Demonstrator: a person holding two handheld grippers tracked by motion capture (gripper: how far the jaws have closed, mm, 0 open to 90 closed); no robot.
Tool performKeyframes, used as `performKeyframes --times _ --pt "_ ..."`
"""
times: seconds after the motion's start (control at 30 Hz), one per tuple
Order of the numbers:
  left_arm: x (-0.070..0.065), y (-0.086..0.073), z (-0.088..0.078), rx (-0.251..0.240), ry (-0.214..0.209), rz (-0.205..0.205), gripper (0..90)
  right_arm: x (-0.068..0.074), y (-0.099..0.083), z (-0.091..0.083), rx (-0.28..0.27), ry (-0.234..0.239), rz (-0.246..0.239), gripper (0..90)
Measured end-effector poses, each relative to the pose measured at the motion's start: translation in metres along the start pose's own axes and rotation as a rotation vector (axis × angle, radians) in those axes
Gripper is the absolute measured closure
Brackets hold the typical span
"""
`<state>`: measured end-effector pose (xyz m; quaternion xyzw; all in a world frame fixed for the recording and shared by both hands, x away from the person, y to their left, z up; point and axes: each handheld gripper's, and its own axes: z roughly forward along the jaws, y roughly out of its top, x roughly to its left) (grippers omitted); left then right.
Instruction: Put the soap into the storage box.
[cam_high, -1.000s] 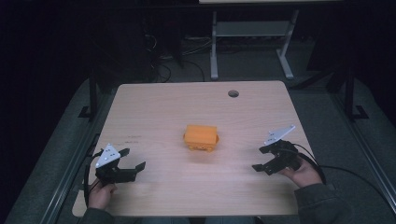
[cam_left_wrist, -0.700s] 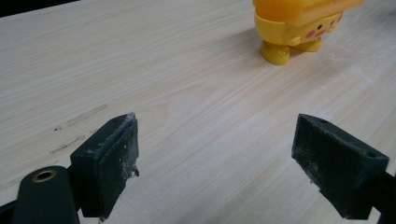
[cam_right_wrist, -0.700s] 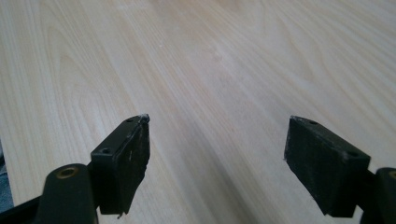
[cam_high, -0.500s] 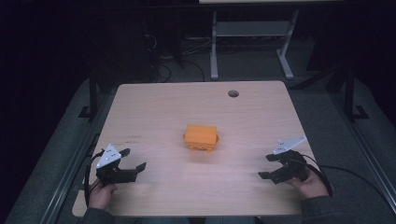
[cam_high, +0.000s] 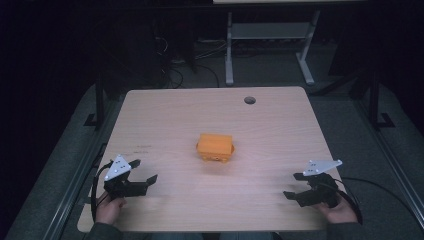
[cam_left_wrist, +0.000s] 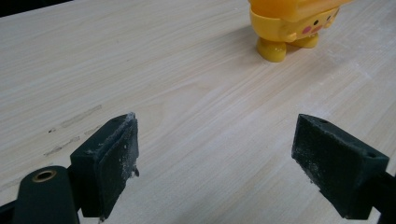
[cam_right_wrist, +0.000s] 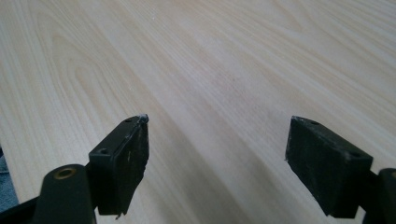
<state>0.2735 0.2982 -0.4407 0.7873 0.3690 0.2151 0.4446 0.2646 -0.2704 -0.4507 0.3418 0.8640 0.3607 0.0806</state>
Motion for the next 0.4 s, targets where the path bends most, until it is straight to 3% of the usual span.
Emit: performKeyframes --times 0.23,0.4 --pt "0.000 0.000 0.000 0.001 0.001 -0.003 14.1 0.015 -0.010 -0.003 -0.025 -0.043 -0.010 17.0" --pt "0.000 0.000 0.000 0.000 0.000 0.000 14.1 0.021 -0.010 -0.003 -0.055 -0.043 -0.021 15.4"
